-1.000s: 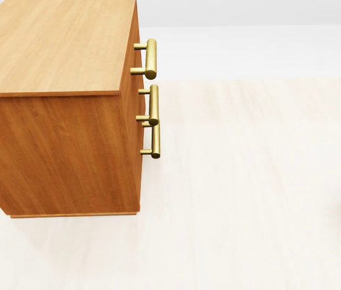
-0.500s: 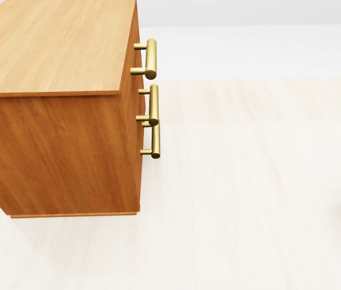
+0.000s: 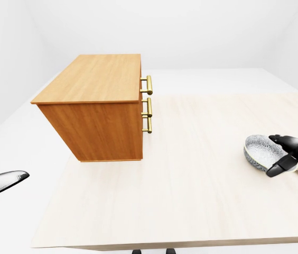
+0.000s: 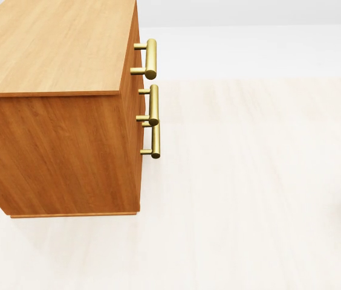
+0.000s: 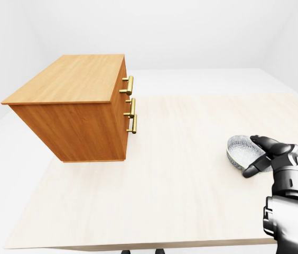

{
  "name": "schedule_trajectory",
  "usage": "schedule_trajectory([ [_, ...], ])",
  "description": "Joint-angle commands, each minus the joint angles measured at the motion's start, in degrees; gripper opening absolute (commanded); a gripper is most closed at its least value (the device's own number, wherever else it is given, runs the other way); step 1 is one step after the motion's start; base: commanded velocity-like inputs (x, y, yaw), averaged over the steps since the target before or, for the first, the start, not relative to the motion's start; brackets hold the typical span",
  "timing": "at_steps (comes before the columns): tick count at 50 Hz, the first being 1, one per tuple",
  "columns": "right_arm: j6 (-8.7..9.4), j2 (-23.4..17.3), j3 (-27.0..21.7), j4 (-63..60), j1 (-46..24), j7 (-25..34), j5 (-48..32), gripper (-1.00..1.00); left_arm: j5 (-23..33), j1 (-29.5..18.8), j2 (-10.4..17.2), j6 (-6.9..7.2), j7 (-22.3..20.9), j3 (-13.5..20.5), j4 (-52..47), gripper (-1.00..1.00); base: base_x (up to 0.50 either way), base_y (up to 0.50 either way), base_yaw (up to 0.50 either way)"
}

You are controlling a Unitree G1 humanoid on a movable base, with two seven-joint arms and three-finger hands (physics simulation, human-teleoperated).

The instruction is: Put the bowl on top of the cabinet.

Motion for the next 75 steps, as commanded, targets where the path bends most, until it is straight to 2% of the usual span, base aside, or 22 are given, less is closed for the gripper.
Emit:
schedule_trajectory([
  [1,0.0,0.8,0.4,1.7,1.2,1.1,-0.8,1.0,0.2,-0.2,0.0,0.0,0.0,-0.3,0.0,1.0,0.0,0.0,0.0],
  [14,0.0,1.8,1.0,1.7,0.1,1.4,-1.5,1.0,-0.1,-0.3,0.0,0.0,0.1,0.1,0.0,1.0,0.0,0.0,0.0],
  [28,0.0,2.9,1.3,2.8,-0.6,1.0,-2.1,1.0,-1.2,0.5,1.2,0.0,0.4,0.5,0.0,1.0,0.0,0.0,0.0],
  [46,0.0,4.1,0.9,4.0,3.1,-0.4,0.3,1.0,-0.4,0.1,0.8,0.0,0.4,-0.2,0.0,1.0,0.0,0.0,0.0],
  [53,0.0,4.5,0.8,4.5,4.6,-1.0,1.0,1.0,-1.1,0.4,1.7,0.0,0.4,0.1,0.0,1.0,0.0,0.0,0.0],
  [75,0.0,5.1,1.0,4.9,5.4,-1.4,1.6,1.0,-1.0,0.5,1.5,0.0,0.4,0.3,0.0,1.0,0.0,0.0,0.0],
])
